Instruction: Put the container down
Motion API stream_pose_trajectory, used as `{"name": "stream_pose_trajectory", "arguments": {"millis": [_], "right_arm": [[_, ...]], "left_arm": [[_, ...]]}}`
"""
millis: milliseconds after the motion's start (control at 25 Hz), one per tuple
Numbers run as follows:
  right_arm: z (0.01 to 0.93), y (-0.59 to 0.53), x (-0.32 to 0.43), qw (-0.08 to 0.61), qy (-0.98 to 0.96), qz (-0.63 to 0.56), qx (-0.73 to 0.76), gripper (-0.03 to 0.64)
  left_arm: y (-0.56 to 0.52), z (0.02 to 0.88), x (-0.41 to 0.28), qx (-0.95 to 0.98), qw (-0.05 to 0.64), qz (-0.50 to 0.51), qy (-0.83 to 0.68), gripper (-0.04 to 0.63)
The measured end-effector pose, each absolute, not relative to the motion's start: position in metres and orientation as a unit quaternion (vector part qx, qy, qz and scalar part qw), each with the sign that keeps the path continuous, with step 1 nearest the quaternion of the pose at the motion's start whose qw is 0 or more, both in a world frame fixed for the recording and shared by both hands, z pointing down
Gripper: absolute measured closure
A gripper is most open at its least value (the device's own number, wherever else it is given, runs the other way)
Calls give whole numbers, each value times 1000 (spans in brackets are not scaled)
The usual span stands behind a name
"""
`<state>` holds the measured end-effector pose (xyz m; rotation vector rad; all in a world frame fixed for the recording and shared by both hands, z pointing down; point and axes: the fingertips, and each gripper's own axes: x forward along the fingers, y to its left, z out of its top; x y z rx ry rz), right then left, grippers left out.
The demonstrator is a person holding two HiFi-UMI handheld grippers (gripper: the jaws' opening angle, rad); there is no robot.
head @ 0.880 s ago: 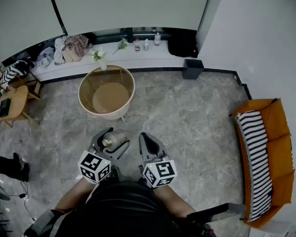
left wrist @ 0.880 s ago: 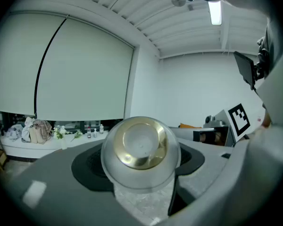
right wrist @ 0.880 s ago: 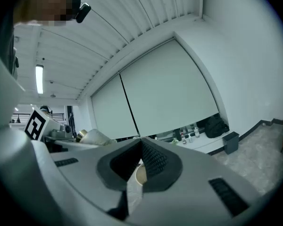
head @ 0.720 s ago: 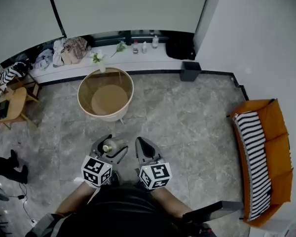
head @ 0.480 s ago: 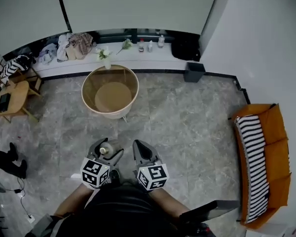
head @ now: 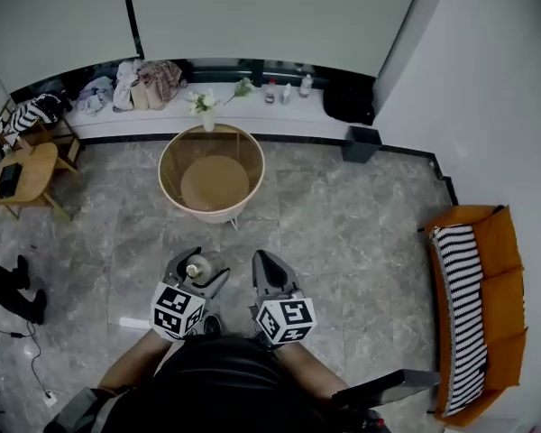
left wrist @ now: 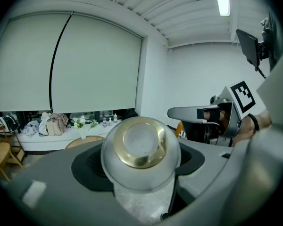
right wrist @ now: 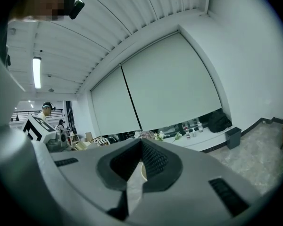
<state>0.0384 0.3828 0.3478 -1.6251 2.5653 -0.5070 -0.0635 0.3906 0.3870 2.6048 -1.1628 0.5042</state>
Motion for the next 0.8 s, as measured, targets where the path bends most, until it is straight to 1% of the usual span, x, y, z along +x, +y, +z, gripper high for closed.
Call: {"name": "stream_pose_trajectory", "arguments": {"millis": [480, 800], "right_arm": [[328, 339, -15, 31, 807, -130, -576, 615], [339, 322, -24, 15, 792, -136, -594, 615]], "left_arm": [[329, 383, -146, 905, 93, 168, -380, 255], [305, 393, -159, 910, 102, 167, -365, 255]]}}
